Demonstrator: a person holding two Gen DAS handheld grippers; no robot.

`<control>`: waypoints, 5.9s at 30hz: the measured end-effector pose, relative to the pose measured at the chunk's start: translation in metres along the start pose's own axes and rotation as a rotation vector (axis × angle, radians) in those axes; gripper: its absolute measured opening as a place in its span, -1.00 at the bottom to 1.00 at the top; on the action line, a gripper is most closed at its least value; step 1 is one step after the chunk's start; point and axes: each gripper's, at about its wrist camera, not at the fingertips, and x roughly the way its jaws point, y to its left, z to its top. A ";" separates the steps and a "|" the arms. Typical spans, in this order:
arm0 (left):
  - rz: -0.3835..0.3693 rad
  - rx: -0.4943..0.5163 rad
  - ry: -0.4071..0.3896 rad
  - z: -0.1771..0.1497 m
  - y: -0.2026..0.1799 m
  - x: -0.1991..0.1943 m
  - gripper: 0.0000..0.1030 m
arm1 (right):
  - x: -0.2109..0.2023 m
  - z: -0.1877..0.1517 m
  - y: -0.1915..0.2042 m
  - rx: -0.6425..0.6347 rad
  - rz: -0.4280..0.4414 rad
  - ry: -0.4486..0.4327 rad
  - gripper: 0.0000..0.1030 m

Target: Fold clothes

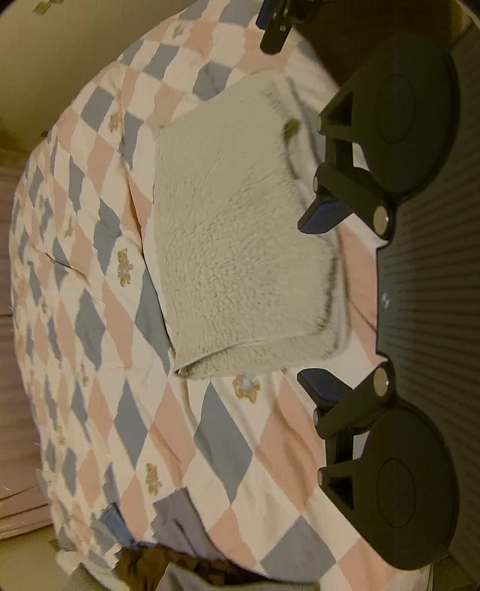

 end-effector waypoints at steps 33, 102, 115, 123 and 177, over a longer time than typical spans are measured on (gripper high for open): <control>0.060 0.032 0.029 -0.017 -0.055 -0.059 0.76 | -0.081 -0.022 -0.004 -0.069 0.037 -0.072 0.17; -0.683 -0.167 0.178 0.214 0.083 0.247 -0.61 | 0.130 -0.019 0.147 0.100 -0.004 -0.048 -0.54; -0.599 0.012 0.276 0.236 -0.224 0.328 -0.53 | 0.164 -0.013 -0.146 0.562 0.100 0.100 -0.54; -0.538 -0.037 0.202 0.257 -0.186 0.277 0.30 | 0.184 -0.032 -0.203 0.789 0.300 0.158 0.17; -0.074 -0.098 -0.078 0.174 -0.145 0.222 -0.54 | 0.276 0.155 -0.175 -0.198 0.364 0.117 -0.40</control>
